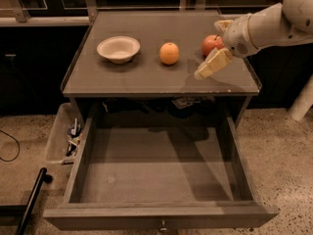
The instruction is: Place orange into top drawer
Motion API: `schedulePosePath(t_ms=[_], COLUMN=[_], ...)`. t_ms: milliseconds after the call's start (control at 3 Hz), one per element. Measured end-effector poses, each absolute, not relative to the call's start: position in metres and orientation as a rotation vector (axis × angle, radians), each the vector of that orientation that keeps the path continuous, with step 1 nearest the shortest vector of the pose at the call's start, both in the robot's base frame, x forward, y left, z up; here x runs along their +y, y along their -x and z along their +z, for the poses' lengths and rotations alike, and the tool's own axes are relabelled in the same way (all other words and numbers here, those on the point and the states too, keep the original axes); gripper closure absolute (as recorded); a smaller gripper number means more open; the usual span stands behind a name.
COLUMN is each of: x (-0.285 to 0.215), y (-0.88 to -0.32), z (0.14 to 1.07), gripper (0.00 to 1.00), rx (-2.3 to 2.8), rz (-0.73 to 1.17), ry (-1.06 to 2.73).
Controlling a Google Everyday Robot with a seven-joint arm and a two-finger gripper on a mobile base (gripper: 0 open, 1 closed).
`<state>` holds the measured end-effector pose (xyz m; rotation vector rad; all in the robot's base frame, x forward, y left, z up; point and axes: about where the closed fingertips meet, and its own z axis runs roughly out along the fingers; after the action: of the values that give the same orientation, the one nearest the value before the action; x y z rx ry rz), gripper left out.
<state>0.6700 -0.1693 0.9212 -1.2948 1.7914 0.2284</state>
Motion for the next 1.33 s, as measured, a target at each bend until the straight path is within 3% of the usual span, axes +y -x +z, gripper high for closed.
schedulePosePath(t_ms=[667, 1333], x=[-0.153, -0.115], y=[-0.681, -0.730], z=[0.927, 0.933], gripper=[0.00, 0.00], rx=[1.729, 1.626], rz=[0.258, 0.380], ry=[1.245, 1.191])
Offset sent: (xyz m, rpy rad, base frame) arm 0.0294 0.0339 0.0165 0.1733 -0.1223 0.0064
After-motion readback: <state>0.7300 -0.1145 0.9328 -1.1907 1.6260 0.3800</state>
